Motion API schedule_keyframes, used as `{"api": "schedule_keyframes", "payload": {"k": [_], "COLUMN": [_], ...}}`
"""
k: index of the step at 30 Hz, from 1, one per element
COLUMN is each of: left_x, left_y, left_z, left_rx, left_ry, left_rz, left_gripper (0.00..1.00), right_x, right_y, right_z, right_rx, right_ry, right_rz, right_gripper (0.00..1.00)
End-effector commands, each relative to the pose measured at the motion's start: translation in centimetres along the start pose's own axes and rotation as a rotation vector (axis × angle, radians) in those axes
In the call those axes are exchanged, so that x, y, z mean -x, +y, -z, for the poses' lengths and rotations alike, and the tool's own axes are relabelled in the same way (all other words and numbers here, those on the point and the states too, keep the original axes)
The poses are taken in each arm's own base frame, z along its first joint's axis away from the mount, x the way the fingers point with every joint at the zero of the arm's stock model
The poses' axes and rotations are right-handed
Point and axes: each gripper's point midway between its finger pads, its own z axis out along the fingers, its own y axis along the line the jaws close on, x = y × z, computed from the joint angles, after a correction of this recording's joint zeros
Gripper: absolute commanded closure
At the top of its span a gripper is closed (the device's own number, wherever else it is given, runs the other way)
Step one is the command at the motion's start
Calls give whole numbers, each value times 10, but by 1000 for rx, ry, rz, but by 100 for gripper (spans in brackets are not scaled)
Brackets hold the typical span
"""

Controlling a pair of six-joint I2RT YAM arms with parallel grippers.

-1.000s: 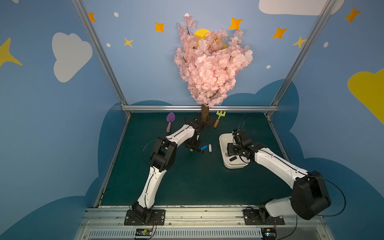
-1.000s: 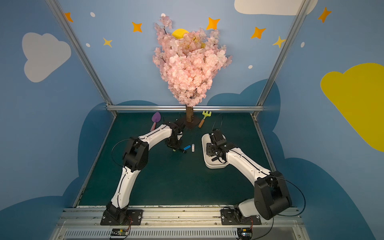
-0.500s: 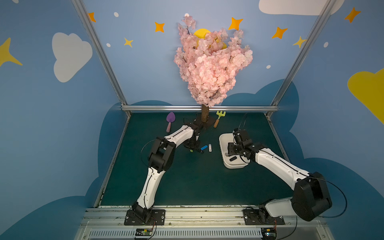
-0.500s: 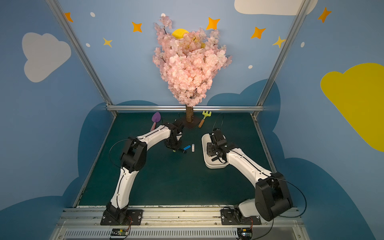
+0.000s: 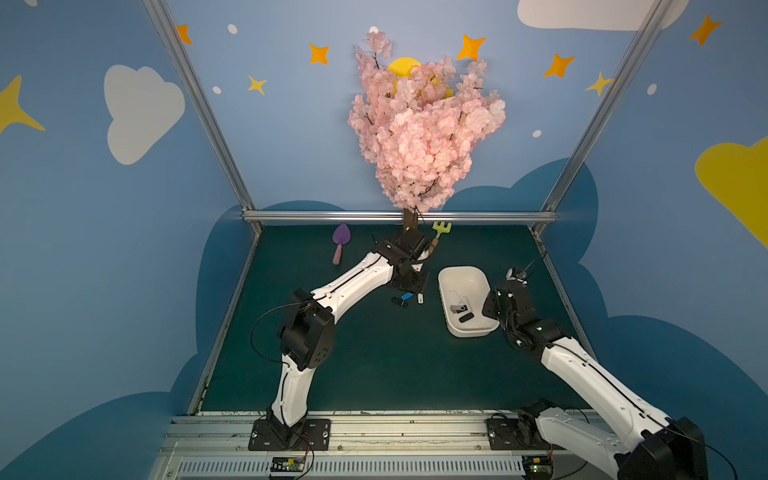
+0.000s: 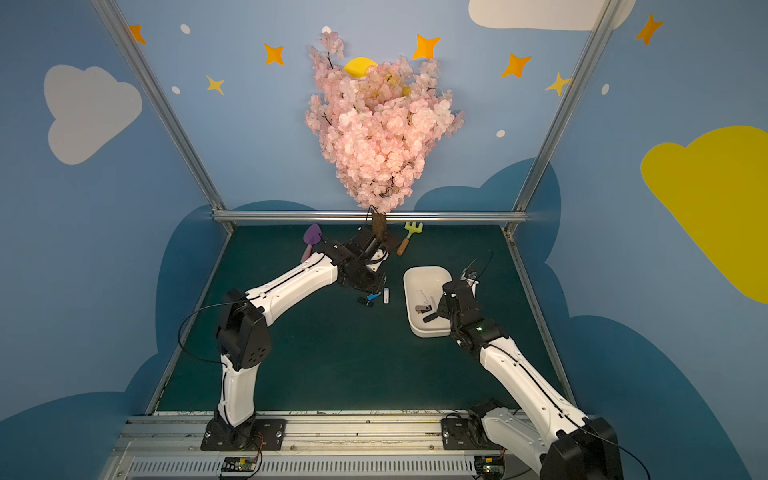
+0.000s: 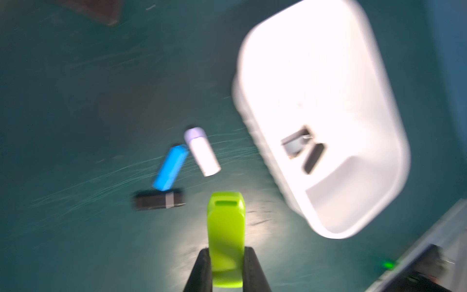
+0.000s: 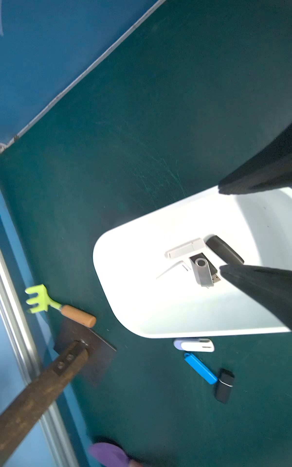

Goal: Put the usb flash drive into the storage box
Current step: Place the USB flash in the storage box, then pick up the USB flash from the center of the board.

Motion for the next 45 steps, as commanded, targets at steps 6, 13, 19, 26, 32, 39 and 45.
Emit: {"api": "schedule_keyframes", "payload": {"k": [6,13,19,26,32,39,45], "left_x": [14,9,13,28,-3,-99,-181], "left_y": [-59,-80,-83,-72,-20,64,113], "left_z": [-49,-81,-80,-15,85,168,212], "left_rx": [-189,-180,-170,-73,-17,80,219], "left_ry": [46,85,77,-22,-161,-260,-334], "left_rz": [90,35,9,-20,87,267,325], "left_gripper": [84,78,53,50,50,45,36], "right_x": [12,6,7,5,2,-32,-79], "right_y": [-18,-13,-12,8,64,141,194], "right_z": [2,-7,-7,-7,0,5,-5], "right_rx": [-29,-34,-17,80,342,575,634], "right_ry": [-100,-28,-30,9,79,263,481], "right_rz": [-140,-129,-122,-91,52,264,463], "right_gripper": [54,55,55,54,54,55,55]}}
